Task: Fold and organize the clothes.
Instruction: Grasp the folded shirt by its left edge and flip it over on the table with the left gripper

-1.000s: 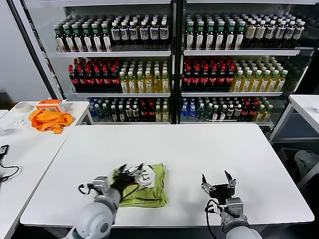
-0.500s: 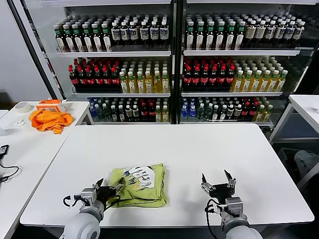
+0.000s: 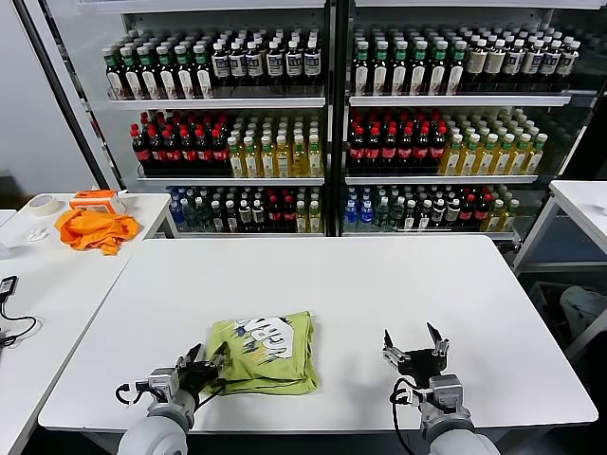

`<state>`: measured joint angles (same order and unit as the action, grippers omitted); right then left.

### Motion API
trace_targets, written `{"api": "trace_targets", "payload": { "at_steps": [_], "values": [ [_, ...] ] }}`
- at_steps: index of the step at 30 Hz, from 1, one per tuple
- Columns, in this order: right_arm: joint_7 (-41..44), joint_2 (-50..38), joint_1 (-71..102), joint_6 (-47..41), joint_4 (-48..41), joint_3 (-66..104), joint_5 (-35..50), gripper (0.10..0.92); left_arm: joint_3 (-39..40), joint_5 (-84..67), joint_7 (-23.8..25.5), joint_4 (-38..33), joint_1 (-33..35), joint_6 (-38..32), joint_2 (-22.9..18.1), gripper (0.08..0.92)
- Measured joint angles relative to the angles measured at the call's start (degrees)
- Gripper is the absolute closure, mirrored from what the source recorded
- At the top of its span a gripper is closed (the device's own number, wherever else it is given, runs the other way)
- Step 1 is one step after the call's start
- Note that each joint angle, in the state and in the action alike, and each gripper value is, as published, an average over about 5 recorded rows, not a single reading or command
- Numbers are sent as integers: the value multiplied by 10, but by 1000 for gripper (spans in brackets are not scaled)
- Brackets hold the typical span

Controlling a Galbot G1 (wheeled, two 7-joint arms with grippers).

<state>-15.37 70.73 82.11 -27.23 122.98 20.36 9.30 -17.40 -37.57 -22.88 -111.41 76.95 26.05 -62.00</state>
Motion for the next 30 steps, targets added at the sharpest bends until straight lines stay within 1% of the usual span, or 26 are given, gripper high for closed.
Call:
{"api": "trace_targets", "payload": {
  "at_steps": [5, 10, 14, 17, 20, 23, 30],
  "values": [
    [0, 1, -2, 0, 1, 0, 0, 203, 2, 1, 7, 2, 3, -5, -3, 562],
    [0, 2, -6, 0, -1, -3, -1, 203, -2, 3, 13, -4, 10, -6, 2, 700],
    [-1, 2, -8, -1, 0, -4, -1, 203, -11, 16, 23, -11, 14, -1, 5, 821],
    [-1, -1, -7, -2, 2, -3, -1, 203, -26, 33, 31, -23, 13, 8, 8, 891],
    [-1, -3, -5, -2, 3, 0, -1, 203, -53, 51, 40, -39, 13, 20, 17, 915],
    [-1, -4, -5, -2, 3, 1, -1, 203, -92, 70, 54, -51, 19, 32, 29, 915],
    [1, -5, -9, 0, -1, 1, 0, 203, -227, 98, 102, -55, 56, 49, 80, 915]
  ]
}}
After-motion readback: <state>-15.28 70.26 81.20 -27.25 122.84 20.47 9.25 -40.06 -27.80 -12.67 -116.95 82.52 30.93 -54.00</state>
